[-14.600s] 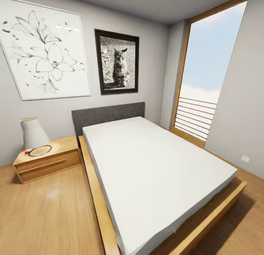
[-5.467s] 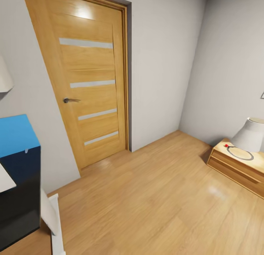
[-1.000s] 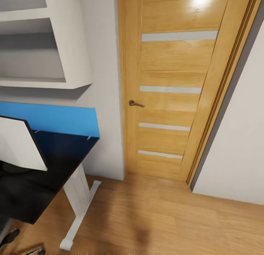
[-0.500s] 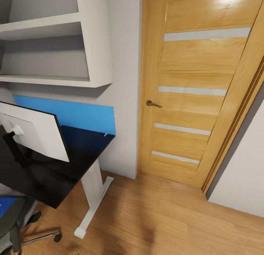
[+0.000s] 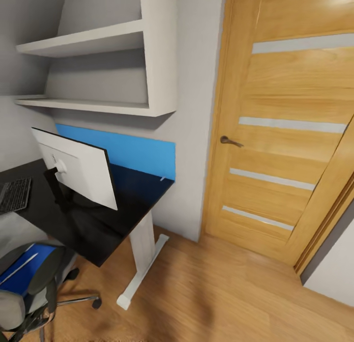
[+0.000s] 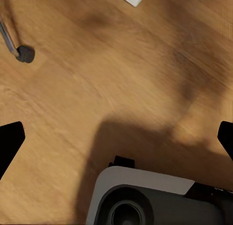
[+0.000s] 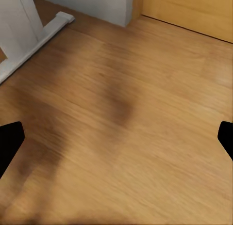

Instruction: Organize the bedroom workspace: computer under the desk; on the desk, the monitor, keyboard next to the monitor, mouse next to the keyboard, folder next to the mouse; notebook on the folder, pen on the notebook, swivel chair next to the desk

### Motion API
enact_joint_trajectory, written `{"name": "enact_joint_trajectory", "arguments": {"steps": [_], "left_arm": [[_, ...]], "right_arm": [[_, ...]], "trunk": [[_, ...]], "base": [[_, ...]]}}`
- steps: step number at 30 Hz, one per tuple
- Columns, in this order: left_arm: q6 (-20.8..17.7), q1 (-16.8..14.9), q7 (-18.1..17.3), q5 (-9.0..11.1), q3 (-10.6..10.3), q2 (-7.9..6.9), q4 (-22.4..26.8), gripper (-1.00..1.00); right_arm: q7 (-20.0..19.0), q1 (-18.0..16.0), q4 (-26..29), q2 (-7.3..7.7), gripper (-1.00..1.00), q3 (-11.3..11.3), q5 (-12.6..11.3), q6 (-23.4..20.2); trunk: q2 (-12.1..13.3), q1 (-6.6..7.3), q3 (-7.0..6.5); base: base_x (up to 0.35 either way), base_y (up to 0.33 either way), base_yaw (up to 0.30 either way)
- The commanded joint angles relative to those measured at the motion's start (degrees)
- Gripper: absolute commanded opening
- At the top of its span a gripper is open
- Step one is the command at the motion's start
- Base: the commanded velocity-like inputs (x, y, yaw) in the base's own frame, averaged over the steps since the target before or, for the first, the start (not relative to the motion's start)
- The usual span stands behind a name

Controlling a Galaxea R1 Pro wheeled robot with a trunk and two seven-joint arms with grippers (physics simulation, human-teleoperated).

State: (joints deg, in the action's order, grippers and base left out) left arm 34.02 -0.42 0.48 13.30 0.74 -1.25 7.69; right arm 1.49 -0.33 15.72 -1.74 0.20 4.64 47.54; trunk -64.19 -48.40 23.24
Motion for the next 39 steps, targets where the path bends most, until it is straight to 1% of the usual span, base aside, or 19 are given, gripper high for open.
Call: {"name": "enact_joint_trajectory", "arguments": {"steps": [1, 8, 15, 18, 21, 26, 39], "left_arm": [[0.17, -0.04, 0.05, -0.03, 0.05, -0.01, -0.04, 1.00], [0.17, -0.02, 0.05, 0.00, 0.05, -0.06, -0.04, 1.00], [0.45, -0.03, 0.05, 0.05, 0.05, -0.08, -0.04, 1.00], [1.41, -0.02, 0.05, 0.05, 0.05, -0.19, -0.04, 1.00], [3.52, -0.05, 0.10, 0.11, 0.10, -0.27, -0.17, 1.00], [5.74, -0.03, 0.13, 0.14, 0.13, -0.31, -0.99, 1.00], [6.55, -0.02, 0.09, 0.15, 0.08, -0.33, -1.42, 1.00]], "right_arm": [[0.16, -0.02, -0.02, -0.01, 1.00, -0.05, 0.38, 0.14], [0.18, -0.02, -0.15, 0.00, 1.00, -0.06, 0.37, 0.23], [0.18, -0.02, -0.16, 0.00, 1.00, -0.09, 0.37, 0.86], [0.18, -0.02, -0.16, 0.00, 1.00, -0.10, 0.37, 1.56], [0.16, -0.02, -0.16, -0.01, 1.00, -0.11, 0.37, 2.24], [0.15, -0.02, -0.16, -0.01, 1.00, -0.11, 0.37, 2.60], [0.10, -0.02, -0.24, -0.01, 1.00, -0.11, 0.37, 2.73]], "trunk": [[-0.04, 0.00, 0.06], [-0.04, 0.00, 0.06], [-0.04, 0.00, 0.06], [-0.04, 0.00, 0.06], [-0.04, 0.00, 0.06], [-0.04, 0.00, 0.06], [-0.04, 0.00, 0.06]], "base": [[0.000, -0.073, 0.287], [0.000, -0.140, 0.287], [0.000, -0.054, 0.288], [0.000, -0.016, 0.288], [0.000, -0.007, 0.288], [0.000, -0.003, 0.288], [0.000, 0.000, 0.288]]}}
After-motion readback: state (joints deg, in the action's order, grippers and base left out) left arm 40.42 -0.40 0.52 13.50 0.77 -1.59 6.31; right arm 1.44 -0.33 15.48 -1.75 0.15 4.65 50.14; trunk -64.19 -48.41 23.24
